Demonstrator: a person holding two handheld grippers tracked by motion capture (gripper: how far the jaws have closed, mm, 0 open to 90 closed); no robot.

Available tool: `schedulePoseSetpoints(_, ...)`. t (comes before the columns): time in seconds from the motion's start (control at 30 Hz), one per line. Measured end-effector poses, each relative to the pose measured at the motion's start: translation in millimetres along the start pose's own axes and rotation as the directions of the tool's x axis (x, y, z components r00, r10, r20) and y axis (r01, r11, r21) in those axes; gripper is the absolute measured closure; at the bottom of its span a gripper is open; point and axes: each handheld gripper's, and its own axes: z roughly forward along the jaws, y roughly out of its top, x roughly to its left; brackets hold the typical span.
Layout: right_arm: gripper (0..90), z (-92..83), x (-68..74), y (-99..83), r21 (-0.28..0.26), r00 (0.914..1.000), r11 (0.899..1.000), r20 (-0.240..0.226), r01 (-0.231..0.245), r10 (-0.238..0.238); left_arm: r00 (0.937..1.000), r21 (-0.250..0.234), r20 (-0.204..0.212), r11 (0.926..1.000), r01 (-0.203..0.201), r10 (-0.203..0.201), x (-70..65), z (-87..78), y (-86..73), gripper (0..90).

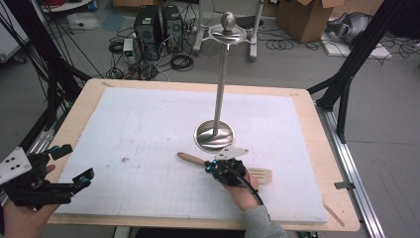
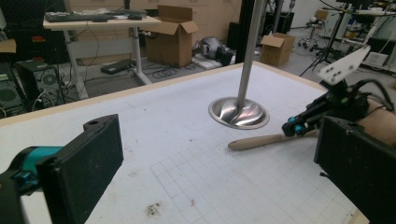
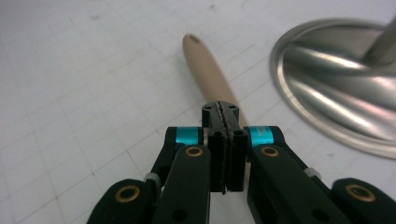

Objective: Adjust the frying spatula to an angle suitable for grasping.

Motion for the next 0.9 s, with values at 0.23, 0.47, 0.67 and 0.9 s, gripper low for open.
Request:
schedulePoseSetpoints(0.23,90.0,-26.5,-18.4,3.3,-0.046,0.9991,0.999,0.041,-0.014,0.016,0.9999,0.01,0.009,0.9999,-0.007,0.006,-2.0,4.3,-0.7,1.8)
schedulePoseSetpoints(0.47,90.0,-21.1,-28.1,-4.8,0.053,0.9907,0.997,0.126,-0.06,0.053,1.0,0.018,0.009,0.9998,-0.001,0.001,-0.3,6.1,-2.6,1.8)
schedulePoseSetpoints(0.67,90.0,-13.4,-25.8,-7.2,0.126,0.9852,0.991,0.17,-0.045,0.023,0.9999,0.017,0.01,0.9999,-0.003,0.003,-1.3,5.5,-2.5,1.8)
schedulePoseSetpoints(0.9,90.0,-9.1,-27.7,-11.5,0.153,0.987,0.986,0.157,-0.06,0.036,1.0,0.019,0.008,0.9998,0.0,0.0,-0.8,6.0,-3.0,1.8)
